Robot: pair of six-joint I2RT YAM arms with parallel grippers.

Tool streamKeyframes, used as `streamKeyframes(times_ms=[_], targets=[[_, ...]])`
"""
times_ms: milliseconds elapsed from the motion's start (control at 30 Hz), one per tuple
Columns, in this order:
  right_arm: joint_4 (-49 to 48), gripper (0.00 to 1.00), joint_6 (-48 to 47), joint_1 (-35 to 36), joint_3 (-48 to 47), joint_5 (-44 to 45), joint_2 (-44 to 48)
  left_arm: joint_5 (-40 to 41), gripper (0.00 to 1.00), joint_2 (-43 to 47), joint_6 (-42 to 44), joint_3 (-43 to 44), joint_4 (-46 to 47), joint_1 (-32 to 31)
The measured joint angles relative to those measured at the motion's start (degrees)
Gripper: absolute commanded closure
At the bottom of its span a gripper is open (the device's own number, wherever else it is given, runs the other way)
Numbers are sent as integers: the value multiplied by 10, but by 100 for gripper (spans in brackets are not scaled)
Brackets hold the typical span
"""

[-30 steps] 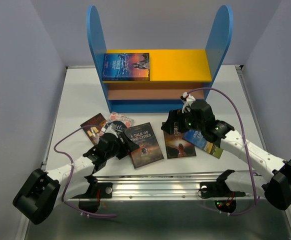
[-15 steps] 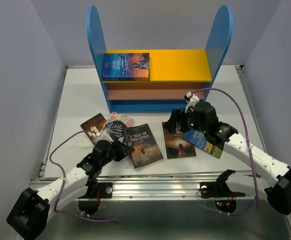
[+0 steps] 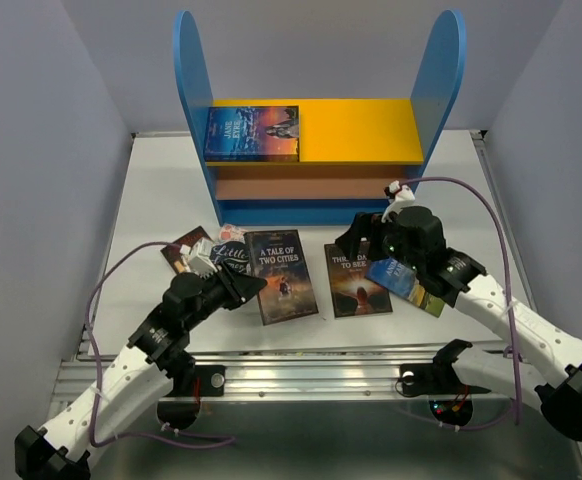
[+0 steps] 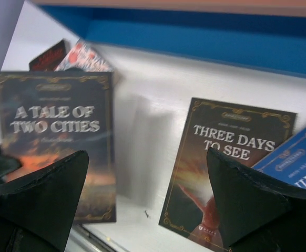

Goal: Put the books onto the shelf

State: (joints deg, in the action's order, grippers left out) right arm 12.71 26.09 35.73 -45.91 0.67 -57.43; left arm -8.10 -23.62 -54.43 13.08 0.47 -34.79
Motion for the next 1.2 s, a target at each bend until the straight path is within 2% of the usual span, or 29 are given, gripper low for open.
streamKeyframes(times_ms=[267, 467, 633, 833, 933, 1033, 1200], targets=[[0, 0, 24, 0, 0, 144, 40, -66, 100, -60, 98, 182, -27, 0], [0, 0, 24, 0, 0, 188, 54, -142, 100, -105, 153, 301, -18, -1], [0, 0, 24, 0, 0, 208, 54, -154, 100, -182, 178, 386, 9, -4], [1, 0, 22, 0, 0, 211, 62, -80, 100, -313, 186, 501, 31, -5], [1, 0, 19, 0, 0, 213, 75, -22, 100, -397, 186, 590, 26, -5], [1, 0, 18, 0, 0, 216, 88, 64, 100, -467, 181, 667, 25, -5], [1, 0, 16, 0, 0, 221, 105, 195, 100, -529, 172, 739, 22, -5]])
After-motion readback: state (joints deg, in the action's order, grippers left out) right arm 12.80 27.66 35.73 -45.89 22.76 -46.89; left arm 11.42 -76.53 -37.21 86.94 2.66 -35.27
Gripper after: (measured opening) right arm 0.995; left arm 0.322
